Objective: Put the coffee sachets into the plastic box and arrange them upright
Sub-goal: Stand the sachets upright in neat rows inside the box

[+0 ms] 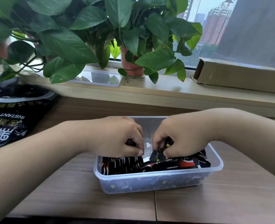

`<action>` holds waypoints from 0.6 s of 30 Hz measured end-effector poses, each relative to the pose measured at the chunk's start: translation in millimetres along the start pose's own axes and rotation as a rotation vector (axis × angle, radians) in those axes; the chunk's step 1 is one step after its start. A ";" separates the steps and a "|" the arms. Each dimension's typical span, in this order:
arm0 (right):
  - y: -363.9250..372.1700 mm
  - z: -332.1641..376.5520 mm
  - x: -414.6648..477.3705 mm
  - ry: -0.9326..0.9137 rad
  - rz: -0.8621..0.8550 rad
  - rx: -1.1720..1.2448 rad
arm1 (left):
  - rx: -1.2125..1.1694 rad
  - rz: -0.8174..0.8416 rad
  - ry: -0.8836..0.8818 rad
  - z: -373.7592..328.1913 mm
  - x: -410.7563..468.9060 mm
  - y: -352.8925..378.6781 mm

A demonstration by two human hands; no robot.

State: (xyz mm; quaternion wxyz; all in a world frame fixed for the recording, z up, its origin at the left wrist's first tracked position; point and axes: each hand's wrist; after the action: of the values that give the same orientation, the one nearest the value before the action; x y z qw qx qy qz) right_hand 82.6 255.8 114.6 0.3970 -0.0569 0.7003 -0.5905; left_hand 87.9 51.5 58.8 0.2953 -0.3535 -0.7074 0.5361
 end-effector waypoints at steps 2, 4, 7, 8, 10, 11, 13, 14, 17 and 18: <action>8.5 6.8 6.2 -0.009 0.039 0.016 | 0.016 0.001 0.001 -0.6 0.2 0.3; 15.9 11.3 11.1 -0.026 0.066 0.039 | 0.031 0.005 0.002 -1.8 0.7 0.4; 20.3 10.3 9.0 -0.074 0.054 -0.002 | 0.040 0.018 0.007 -2.5 1.5 -0.7; 21.1 9.1 7.4 -0.104 0.051 -0.009 | 0.038 0.025 0.004 -2.3 1.5 -0.9; 21.7 6.5 5.3 -0.161 0.052 0.008 | 0.031 0.034 0.000 -2.5 1.2 -0.6; 21.7 5.6 4.8 -0.178 0.050 0.019 | 0.029 0.034 -0.001 -2.8 1.1 -0.4; 21.4 4.3 4.2 -0.192 0.038 0.045 | 0.026 0.029 -0.002 -3.1 1.0 0.0; 20.8 3.6 4.3 -0.196 0.030 0.058 | 0.029 0.029 -0.006 -3.1 0.9 -0.1; 19.2 1.5 5.2 -0.231 0.005 0.071 | 0.045 0.029 -0.009 -3.9 0.1 -0.9; 18.1 1.1 3.9 -0.233 0.003 0.080 | 0.050 0.027 -0.005 -4.4 -0.2 -0.7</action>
State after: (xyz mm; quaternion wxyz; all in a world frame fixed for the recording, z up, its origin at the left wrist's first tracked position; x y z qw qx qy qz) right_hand 87.7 258.2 96.9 0.4787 -0.1084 0.6254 -0.6066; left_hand 91.4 53.7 60.6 0.2950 -0.3541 -0.6898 0.5584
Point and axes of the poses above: each hand's wrist, its own x-axis towards the middle knuckle, its own y-axis out of the palm, z = x × y, and after that the axes turned 7 degrees about y, right-handed
